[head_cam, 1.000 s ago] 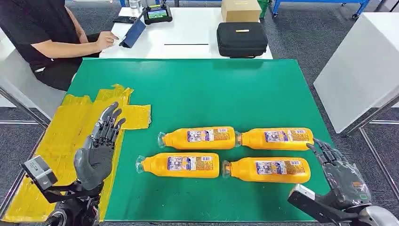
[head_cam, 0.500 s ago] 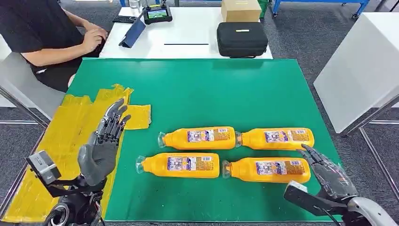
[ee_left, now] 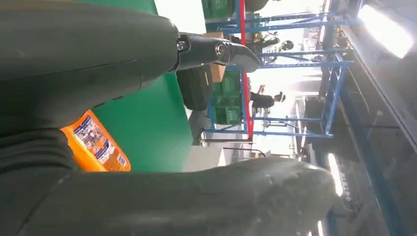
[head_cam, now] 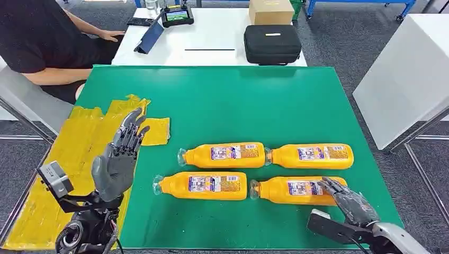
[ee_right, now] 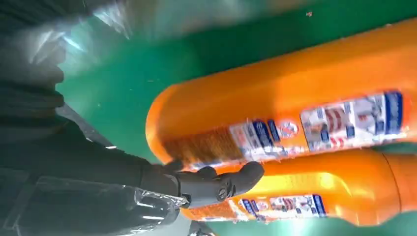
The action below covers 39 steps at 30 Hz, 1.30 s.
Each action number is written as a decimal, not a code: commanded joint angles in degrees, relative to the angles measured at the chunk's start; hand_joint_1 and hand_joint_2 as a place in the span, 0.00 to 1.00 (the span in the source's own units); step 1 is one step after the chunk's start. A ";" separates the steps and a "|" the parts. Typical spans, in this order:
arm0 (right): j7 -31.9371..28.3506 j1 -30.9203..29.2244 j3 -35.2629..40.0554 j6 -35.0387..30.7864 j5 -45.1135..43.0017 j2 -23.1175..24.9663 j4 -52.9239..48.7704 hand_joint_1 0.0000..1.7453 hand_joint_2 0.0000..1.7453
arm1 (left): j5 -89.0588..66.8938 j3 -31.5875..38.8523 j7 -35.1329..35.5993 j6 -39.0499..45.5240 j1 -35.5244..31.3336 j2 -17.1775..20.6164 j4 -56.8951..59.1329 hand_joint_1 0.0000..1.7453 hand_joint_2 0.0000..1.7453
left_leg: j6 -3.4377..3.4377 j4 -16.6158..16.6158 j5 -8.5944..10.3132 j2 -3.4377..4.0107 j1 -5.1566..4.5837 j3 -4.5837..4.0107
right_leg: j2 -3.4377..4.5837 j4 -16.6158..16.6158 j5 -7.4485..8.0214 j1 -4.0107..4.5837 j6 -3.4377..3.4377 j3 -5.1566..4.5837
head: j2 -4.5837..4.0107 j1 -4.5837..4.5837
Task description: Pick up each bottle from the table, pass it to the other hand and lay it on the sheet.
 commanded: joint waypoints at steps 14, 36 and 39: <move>-0.26 -5.13 5.58 -7.55 2.79 -1.79 8.23 0.00 1.00 | 1.47 -5.18 0.11 2.13 -4.01 2.05 5.06 0.00 0.00 | -0.22 -0.08 -0.08 -0.01 0.07 0.30 | -0.10 -0.13 -0.07 0.06 0.01 0.35 | 0.00 0.00; 1.71 -5.27 12.06 -8.97 0.40 -4.53 10.53 0.00 1.00 | 4.92 -7.58 -0.58 1.85 -6.50 2.61 7.77 0.00 0.00 | -0.23 -0.11 -0.06 0.02 0.09 0.33 | -0.08 -0.17 -0.04 0.09 -0.01 0.35 | 0.00 0.00; 1.96 -5.55 12.56 -9.46 1.05 -4.05 10.70 0.00 1.00 | 5.00 -7.64 -0.66 2.02 -6.39 2.61 7.69 0.00 0.00 | -0.11 -0.07 -0.01 -0.01 0.04 0.16 | -0.07 -0.10 -0.01 0.04 -0.01 0.17 | 0.00 0.02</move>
